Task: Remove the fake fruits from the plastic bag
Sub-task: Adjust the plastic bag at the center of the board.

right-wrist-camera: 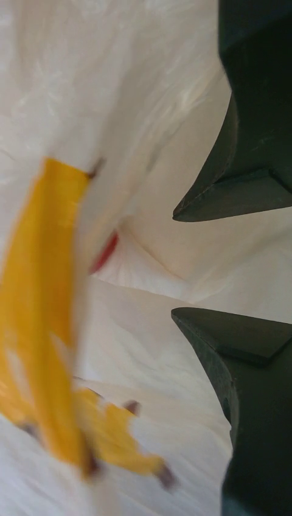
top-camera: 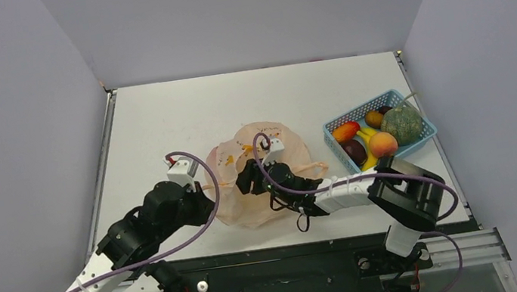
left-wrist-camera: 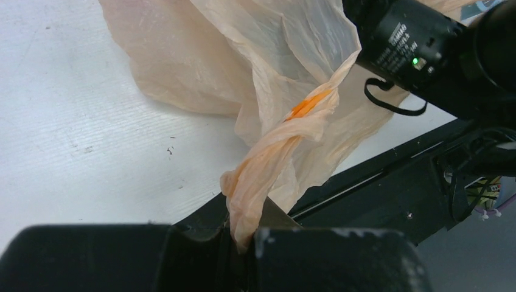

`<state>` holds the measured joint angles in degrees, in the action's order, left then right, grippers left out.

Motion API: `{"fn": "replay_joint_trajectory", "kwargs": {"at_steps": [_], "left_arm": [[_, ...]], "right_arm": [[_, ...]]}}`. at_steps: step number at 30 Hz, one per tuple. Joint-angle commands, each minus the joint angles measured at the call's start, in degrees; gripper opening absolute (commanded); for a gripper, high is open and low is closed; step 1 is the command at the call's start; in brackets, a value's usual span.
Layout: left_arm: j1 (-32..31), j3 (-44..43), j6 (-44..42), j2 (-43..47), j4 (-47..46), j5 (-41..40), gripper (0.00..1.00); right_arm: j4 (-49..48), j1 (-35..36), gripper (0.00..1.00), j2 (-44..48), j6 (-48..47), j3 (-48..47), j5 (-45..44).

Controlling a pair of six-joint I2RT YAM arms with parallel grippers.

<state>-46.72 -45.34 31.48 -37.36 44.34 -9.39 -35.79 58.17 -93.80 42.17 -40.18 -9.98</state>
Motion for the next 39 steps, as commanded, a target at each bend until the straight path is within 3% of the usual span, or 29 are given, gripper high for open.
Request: {"fn": "replay_joint_trajectory", "kwargs": {"at_steps": [1,6,12,16,19,24,33,39], "left_arm": [[-0.2,-0.9,0.2,-1.0,-1.4,0.6,0.0],[-0.2,-1.7,0.6,-2.7,-1.5,0.7,0.0],[-0.7,-10.3,0.5,-11.9,-5.7,5.0,0.0],[-8.4,-21.3,-0.7,-22.5,-5.5,3.8,0.0],[-15.9,-26.4,-2.1,-25.9,1.3,-3.2,0.0],[-16.6,-19.9,-0.2,-20.7,9.0,-9.1,0.0],[-16.5,-9.7,9.8,-5.4,15.0,-12.7,0.0],[-16.6,-6.8,11.3,-4.1,15.8,-12.2,0.0]], "right_arm": [[-13.8,-4.1,0.51,-7.5,11.1,-3.8,2.2],[-17.5,-6.3,0.54,-13.8,16.4,-7.0,4.3],[-22.5,-7.9,0.68,-20.2,21.6,-9.5,6.0],[-28.0,-9.2,0.77,-24.4,25.9,-10.2,7.1],[-30.1,-10.1,0.78,-25.1,26.8,-9.3,7.1],[-28.5,-10.7,0.78,-24.0,24.7,-8.2,7.5],[-23.9,-9.6,0.79,-22.8,19.2,-8.6,6.5],[-19.4,-8.1,0.8,-21.1,13.5,-10.5,3.6]]}}
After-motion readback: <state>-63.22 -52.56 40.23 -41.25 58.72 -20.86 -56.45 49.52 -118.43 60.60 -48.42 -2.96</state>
